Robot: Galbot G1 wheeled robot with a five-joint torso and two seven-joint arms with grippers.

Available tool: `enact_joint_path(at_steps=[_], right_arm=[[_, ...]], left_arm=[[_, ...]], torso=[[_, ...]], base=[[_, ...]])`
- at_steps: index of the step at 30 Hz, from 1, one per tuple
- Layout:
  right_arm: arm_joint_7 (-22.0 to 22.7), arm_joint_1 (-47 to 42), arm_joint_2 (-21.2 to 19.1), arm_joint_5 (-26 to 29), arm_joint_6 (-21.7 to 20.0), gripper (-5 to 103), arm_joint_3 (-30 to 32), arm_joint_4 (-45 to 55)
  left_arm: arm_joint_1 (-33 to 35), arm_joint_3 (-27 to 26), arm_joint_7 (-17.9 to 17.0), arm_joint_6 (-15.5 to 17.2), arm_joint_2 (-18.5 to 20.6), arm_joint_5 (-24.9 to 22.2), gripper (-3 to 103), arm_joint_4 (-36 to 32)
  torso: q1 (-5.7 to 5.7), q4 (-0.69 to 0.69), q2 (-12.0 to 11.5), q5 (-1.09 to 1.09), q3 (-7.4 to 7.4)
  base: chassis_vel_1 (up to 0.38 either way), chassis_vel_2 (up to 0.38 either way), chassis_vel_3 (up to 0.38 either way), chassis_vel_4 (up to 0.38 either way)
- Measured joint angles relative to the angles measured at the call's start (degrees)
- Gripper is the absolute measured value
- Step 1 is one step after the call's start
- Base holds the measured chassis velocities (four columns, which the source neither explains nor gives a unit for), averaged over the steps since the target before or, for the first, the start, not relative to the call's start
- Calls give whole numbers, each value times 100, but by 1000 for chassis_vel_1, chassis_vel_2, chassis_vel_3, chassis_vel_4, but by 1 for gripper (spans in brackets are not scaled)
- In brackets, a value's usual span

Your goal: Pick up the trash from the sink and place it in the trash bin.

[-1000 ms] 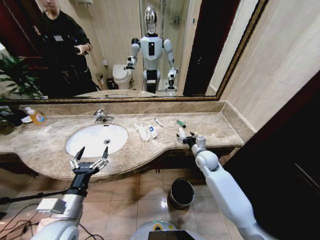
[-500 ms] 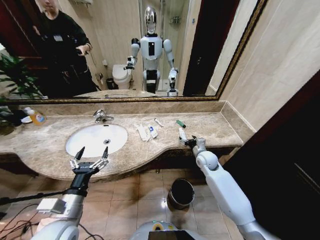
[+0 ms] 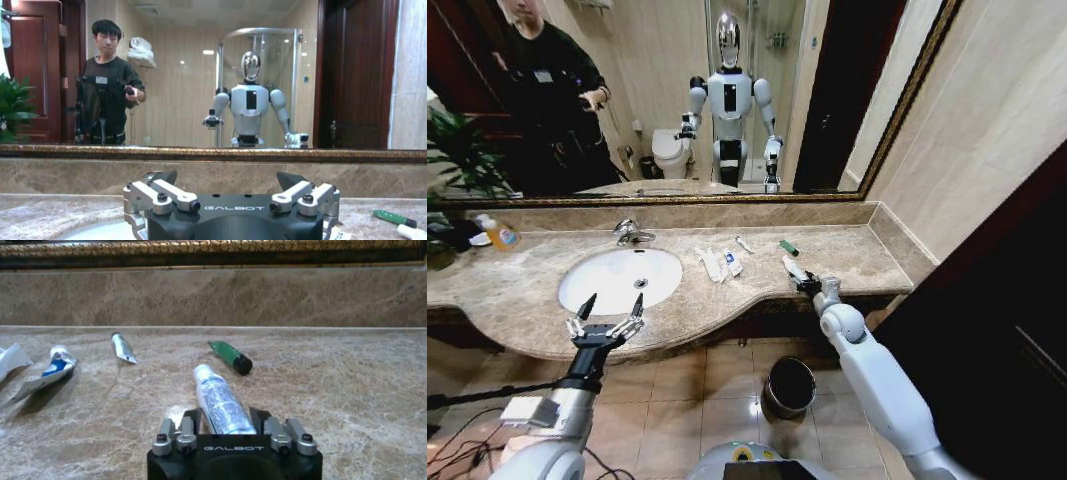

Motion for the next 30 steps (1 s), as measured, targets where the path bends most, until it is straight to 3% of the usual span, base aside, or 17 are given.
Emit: enact_joint_path(at_steps=[11,22,30], right_arm=[[12,-130,-4,-101,44,23,16,183],[65,-399,-141,-68,46,20,236,732],[59,-1152,-357,28,2,20,817,1601]], left_arm=[[0,0,0,0,0,0,100,0],[0,0,0,0,0,0,100,0],[0,0,0,0,0,0,100,0]], torso=[[0,0,0,0,0],[0,0,0,0,0],[0,1,0,1,0]], base=[[0,0,0,0],[0,0,0,0],[0,0,0,0]])
